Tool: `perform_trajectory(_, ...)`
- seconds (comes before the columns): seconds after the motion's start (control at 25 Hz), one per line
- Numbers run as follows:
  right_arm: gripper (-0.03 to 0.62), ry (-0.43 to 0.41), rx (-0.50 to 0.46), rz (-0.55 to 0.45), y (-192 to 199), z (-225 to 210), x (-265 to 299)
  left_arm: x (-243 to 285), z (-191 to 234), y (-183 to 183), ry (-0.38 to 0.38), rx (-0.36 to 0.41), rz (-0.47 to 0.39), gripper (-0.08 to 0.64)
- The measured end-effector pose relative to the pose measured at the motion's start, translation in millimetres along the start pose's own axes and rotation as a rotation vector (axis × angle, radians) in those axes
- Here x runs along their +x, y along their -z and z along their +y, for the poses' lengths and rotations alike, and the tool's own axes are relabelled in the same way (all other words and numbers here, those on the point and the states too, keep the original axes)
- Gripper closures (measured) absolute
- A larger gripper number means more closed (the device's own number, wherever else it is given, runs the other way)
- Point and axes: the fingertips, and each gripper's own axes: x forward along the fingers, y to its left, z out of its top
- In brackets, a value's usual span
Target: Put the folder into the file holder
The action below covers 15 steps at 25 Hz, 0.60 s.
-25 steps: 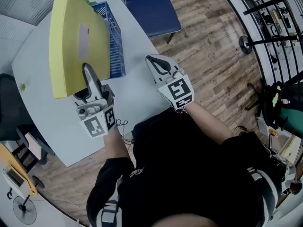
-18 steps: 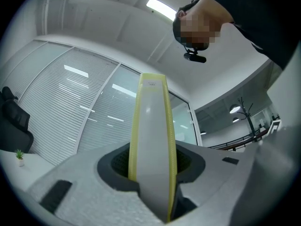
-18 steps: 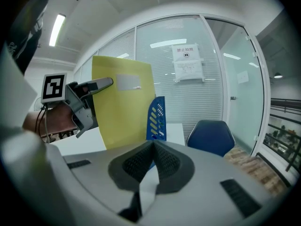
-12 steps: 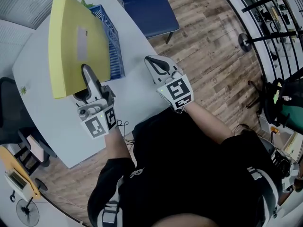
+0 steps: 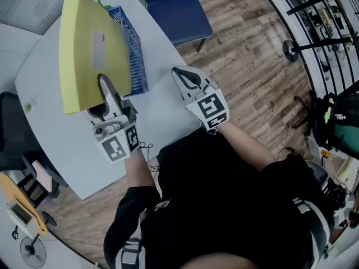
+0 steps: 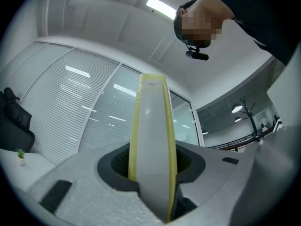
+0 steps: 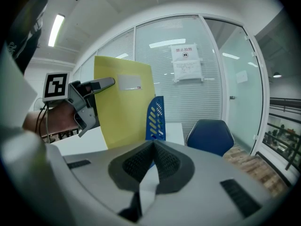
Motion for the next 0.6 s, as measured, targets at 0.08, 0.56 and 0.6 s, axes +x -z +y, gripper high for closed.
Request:
perform_trajectory(0.08, 0.588, 0.0, 0.0, 0.001, 1.4, -1.6, -0.6, 0.8, -2.9, 1.0, 0.007, 0.005, 0.002, 0.391)
perform_trajectory(0.56, 0.588, 0.001, 0.01, 0.001, 3.4, -3.1, -0.5, -2.8, -9.3, 10.2, 0.001, 0.001, 0.027, 0.39)
perform_trajectory(0.6, 0.588, 0.002, 0.01, 0.001, 3.6, -3.7, -1.1, -3.1, -8.0, 10.9, -0.002, -0.003, 0.028, 0.39)
